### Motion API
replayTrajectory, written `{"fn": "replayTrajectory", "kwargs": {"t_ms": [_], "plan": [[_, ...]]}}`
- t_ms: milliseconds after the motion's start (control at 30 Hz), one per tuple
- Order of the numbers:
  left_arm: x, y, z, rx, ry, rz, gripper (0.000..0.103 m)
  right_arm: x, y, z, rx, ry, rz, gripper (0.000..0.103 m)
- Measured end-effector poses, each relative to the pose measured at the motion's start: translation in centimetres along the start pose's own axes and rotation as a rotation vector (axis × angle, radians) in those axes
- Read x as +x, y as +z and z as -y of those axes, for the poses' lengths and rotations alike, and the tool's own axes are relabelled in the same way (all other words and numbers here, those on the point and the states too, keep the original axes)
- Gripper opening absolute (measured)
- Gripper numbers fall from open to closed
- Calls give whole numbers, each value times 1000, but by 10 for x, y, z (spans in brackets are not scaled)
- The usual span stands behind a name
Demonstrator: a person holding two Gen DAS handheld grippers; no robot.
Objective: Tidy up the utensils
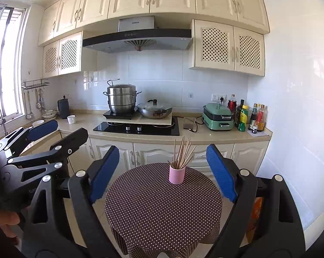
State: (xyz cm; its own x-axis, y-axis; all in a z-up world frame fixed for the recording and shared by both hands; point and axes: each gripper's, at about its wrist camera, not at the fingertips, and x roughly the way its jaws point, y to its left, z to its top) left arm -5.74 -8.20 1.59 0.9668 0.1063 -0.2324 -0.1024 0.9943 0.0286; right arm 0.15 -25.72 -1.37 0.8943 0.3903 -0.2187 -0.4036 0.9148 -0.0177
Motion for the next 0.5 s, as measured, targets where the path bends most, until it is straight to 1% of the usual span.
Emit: {"fn": "replayTrajectory", "kwargs": {"t_ms": [167,500], "plan": [[-17,2,0,0,10,20,77,-14,1,-5,-3,7,10,82],[-32,6,-5,17,22,46,77,-29,0,-9,4,9,21,83]]}}
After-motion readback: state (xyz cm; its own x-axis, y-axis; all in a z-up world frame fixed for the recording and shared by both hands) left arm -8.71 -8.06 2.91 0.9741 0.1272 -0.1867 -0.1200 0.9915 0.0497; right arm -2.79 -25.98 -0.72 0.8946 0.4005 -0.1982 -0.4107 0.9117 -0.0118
